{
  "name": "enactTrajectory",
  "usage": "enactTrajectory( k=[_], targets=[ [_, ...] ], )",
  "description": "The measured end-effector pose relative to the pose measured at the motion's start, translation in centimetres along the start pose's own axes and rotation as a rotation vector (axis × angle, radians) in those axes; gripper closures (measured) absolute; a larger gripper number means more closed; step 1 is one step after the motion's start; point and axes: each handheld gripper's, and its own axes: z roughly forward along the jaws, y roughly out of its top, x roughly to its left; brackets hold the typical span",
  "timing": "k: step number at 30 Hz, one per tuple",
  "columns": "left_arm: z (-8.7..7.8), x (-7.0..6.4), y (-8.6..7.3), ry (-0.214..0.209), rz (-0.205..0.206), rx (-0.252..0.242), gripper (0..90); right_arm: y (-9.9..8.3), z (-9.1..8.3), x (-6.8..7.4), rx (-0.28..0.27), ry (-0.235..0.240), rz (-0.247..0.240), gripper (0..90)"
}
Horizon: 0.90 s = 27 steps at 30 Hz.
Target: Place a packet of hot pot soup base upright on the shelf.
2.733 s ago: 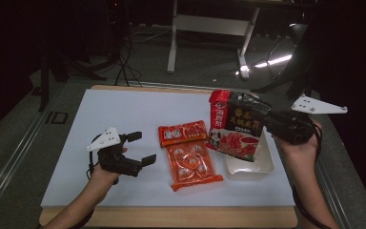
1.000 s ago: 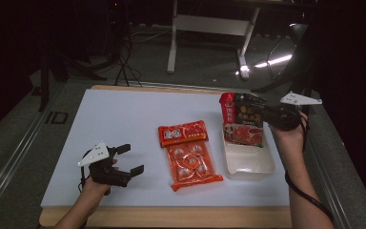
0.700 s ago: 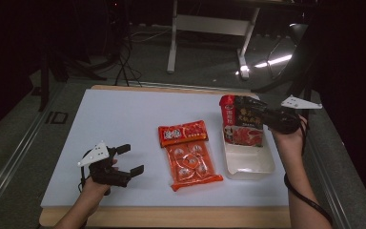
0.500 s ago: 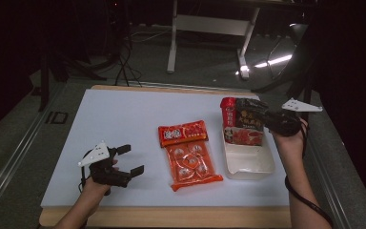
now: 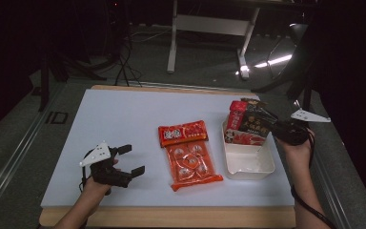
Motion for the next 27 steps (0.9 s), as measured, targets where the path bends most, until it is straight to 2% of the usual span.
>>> enactTrajectory(
  k=[5,7,8,11,14,18,20,22,25,27],
  targets=[
    [0.1,-0.1,0.0,0.000,0.013,0.016,2.4,0.9,-0.4,0.4,0.013,-0.023,0.010,61.9],
    [0.1,-0.1,-0.1,-0.005,0.000,0.015,2.4,1.6,-0.6,1.0,0.031,-0.053,-0.019,54.1],
    [0.1,-0.1,-0.1,-0.005,-0.002,0.015,2.4,1.9,-0.7,1.4,0.039,-0.064,-0.039,53.2],
    [0.1,-0.1,-0.1,0.000,0.003,0.017,2.4,2.9,-1.1,2.1,0.019,-0.081,-0.068,45.9],
    [0.0,-0.1,-0.1,0.002,0.006,0.018,2.4,4.0,-1.8,2.9,-0.011,-0.085,-0.082,43.2],
    [0.2,-0.1,-0.2,0.000,-0.001,0.021,2.4,5.0,-2.6,4.6,-0.074,-0.090,-0.102,40.6],
    [0.2,-0.1,-0.2,0.001,0.001,0.022,2.4,5.4,-2.9,5.6,-0.102,-0.069,-0.104,39.1],
    [0.2,-0.1,-0.2,-0.001,0.001,0.027,2.4,5.7,-3.0,6.4,-0.111,-0.076,-0.122,37.8],
    [0.2,-0.1,-0.2,-0.004,0.001,0.033,2.4,5.9,-2.7,7.7,-0.116,-0.046,-0.101,32.7],
    [0.1,-0.2,-0.1,-0.023,-0.012,0.028,2.4,5.6,-2.5,8.4,-0.121,-0.011,-0.084,31.7]
  ],
)
